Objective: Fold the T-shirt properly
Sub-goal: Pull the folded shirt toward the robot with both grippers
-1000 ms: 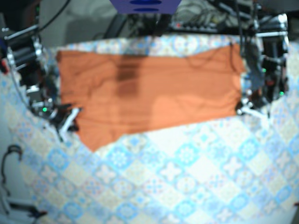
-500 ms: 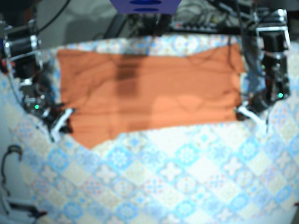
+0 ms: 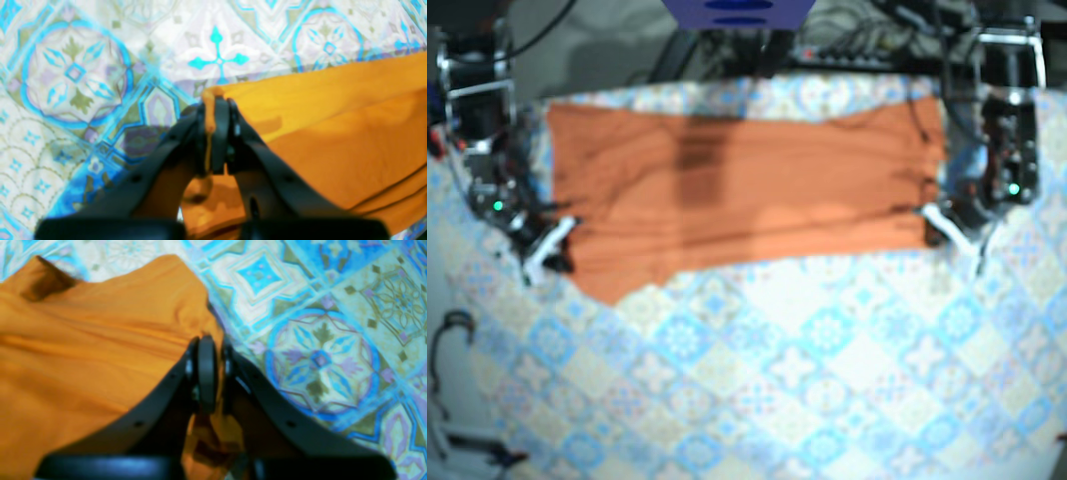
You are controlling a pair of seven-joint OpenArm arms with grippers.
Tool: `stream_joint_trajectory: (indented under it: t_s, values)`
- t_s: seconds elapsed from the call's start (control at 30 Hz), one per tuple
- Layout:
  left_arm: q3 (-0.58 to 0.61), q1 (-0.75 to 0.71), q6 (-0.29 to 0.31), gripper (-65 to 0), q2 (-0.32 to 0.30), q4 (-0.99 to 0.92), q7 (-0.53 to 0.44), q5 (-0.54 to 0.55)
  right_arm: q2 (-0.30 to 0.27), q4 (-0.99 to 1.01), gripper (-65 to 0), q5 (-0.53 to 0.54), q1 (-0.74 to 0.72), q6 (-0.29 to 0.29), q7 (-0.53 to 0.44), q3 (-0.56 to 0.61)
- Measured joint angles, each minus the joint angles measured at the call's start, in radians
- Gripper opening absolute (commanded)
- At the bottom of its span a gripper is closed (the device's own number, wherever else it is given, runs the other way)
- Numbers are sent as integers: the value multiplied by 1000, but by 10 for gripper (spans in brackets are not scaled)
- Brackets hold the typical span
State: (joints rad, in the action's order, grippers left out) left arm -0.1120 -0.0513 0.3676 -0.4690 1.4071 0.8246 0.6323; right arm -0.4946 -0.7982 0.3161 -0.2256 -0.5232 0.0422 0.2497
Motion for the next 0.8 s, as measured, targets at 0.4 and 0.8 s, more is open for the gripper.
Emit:
stream_joint_trajectory:
  t_s: [0.4, 0.8]
  values:
    - [3, -111, 3, -650, -27, 107, -52, -69, -37, -121, -636, 1, 114, -3, -1, -59]
    - [4, -171, 7, -650, -26, 122, -92, -109, -66, -152, -636, 2, 166, -5, -6, -98]
